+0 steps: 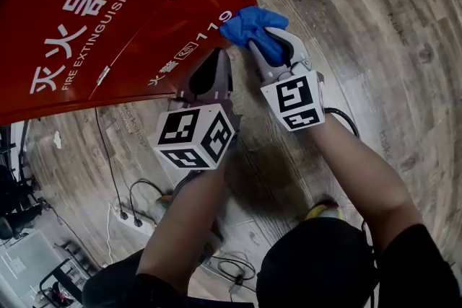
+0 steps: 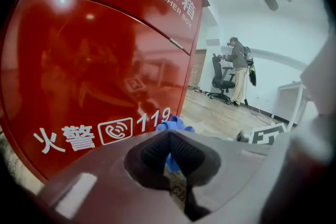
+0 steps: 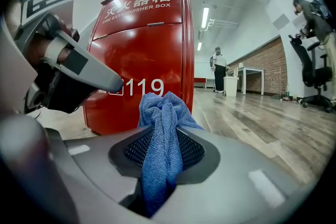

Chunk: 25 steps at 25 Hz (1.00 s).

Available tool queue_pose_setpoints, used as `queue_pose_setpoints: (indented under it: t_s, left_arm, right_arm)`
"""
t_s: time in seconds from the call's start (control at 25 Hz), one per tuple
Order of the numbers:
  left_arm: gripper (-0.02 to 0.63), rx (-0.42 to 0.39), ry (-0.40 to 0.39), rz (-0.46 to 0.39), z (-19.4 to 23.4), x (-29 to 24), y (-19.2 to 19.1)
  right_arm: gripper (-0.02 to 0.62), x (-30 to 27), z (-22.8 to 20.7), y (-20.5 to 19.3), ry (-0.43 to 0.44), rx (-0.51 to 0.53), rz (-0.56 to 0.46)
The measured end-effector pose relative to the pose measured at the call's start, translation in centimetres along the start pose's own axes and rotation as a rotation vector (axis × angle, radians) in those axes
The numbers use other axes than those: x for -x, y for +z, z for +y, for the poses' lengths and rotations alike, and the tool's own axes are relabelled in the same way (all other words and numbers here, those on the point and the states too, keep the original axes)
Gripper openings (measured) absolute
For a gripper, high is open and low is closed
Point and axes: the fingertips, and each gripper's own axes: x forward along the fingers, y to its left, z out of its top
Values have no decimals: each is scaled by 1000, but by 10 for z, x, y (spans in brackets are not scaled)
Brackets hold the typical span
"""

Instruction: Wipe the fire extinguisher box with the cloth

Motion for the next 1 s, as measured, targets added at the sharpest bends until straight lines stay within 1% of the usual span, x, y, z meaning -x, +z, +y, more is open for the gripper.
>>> queue_pose_setpoints:
  t_s: [0.16, 0.28, 0.4, 0.6, 0.8, 1.0]
  left_arm:
    - [2, -13, 5, -20, 3, 8, 13]
    - [2, -10, 6, -40, 3, 13, 27]
    - [2, -12, -1, -65, -2, 17, 47]
    - [2, -42, -22, -109, -12, 24, 90]
    - [2, -59, -54, -158, -24, 36, 135]
    - [0, -80, -99, -188, -36, 44, 165]
  right_arm:
    - [129, 3, -4, 14, -11, 5, -26]
    - [129, 9, -3, 35, -17, 1, -47]
    - [129, 16, -4, 68, -15, 10, -80]
    - [129, 31, -10, 127, -18, 41, -146]
    - [129, 48, -13, 174, -21, 51, -190]
    - [129, 64, -25, 218, -38, 64, -228]
